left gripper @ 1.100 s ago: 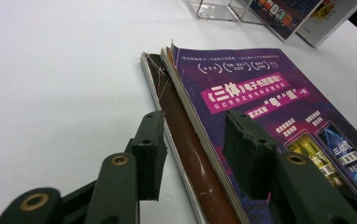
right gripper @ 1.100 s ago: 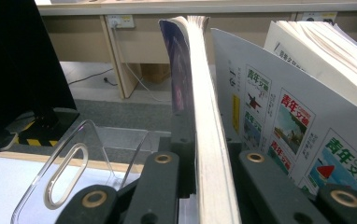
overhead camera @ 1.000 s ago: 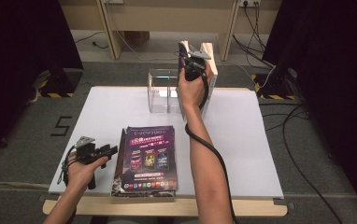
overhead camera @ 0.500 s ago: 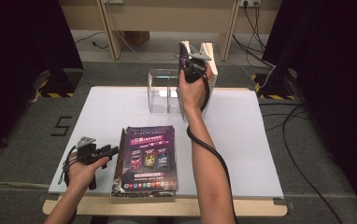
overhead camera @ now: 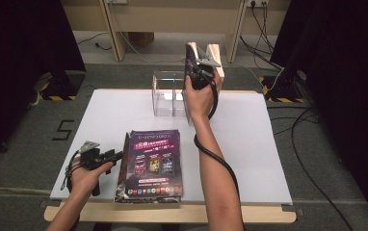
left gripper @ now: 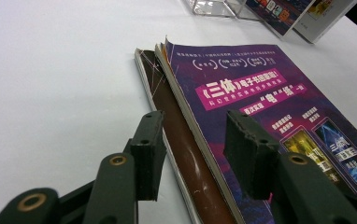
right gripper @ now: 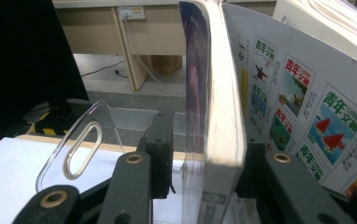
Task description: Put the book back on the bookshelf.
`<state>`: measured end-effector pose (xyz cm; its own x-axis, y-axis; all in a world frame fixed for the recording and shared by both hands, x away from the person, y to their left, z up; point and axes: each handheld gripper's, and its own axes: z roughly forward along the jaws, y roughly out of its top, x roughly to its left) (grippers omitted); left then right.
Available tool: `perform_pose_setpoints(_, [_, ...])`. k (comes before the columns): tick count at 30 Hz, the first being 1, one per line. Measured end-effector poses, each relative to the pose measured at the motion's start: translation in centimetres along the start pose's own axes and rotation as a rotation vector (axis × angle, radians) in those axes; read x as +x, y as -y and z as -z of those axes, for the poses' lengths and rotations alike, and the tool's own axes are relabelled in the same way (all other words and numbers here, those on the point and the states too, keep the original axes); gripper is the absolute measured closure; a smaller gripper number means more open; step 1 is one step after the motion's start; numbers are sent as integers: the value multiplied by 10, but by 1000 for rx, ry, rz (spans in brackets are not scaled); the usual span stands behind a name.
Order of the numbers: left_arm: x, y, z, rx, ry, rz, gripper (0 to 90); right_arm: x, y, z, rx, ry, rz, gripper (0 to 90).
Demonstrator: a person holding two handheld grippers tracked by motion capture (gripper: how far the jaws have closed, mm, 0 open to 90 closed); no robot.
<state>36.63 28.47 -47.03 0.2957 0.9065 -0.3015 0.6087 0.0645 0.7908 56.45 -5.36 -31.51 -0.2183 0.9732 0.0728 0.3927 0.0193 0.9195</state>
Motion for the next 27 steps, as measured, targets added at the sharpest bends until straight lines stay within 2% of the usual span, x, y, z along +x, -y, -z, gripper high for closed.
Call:
perform_pose_setpoints(7, [-1, 0, -1, 2, 2, -4, 565, -2, 2, 9, 1, -7, -13, 657])
perform_pose_setpoints(27, [-6, 1, -2, 4, 10, -13, 550, -4, 15, 30, 6, -28, -3, 645])
